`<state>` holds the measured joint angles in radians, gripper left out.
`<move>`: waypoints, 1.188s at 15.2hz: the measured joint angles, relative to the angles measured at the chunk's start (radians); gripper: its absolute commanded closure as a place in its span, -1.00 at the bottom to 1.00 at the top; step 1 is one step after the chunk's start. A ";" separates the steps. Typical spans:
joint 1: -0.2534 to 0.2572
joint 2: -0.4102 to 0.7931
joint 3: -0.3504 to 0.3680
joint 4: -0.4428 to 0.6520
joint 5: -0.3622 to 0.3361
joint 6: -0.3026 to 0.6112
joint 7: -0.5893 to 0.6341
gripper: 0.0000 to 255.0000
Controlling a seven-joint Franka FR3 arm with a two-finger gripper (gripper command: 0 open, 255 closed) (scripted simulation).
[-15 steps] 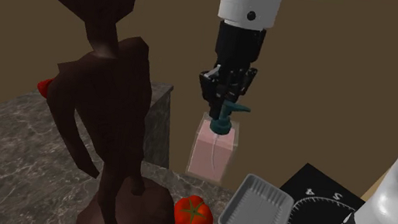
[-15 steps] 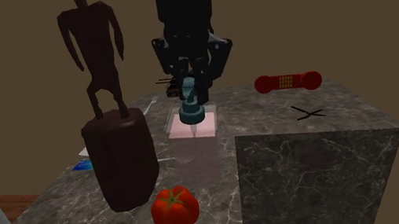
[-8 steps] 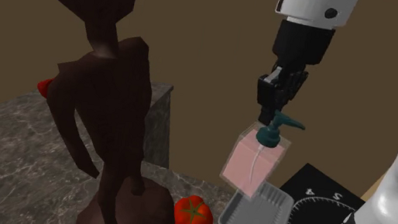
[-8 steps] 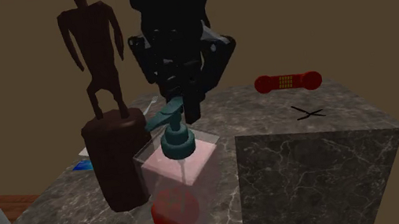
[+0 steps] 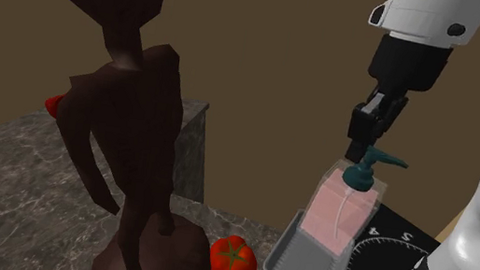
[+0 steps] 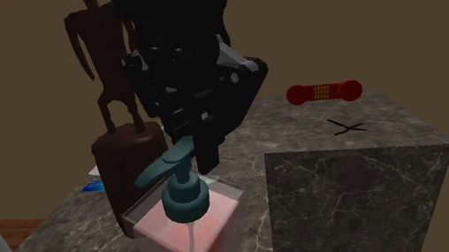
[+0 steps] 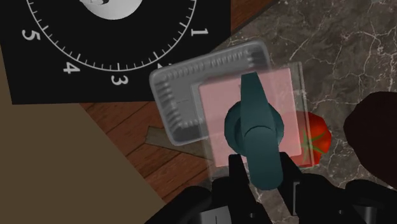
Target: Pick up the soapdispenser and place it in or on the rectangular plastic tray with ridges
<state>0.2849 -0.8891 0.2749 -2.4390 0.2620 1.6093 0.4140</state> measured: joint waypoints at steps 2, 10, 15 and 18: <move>0.003 -0.011 0.004 -0.034 0.005 0.023 -0.003 1.00; 0.013 -0.030 0.022 -0.148 0.025 0.117 -0.014 1.00; 0.019 -0.032 0.037 -0.215 0.040 0.181 -0.020 1.00; 0.026 -0.036 0.050 -0.256 0.054 0.219 -0.020 1.00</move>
<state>0.3113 -0.9246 0.3248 -2.6953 0.3159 1.8288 0.3942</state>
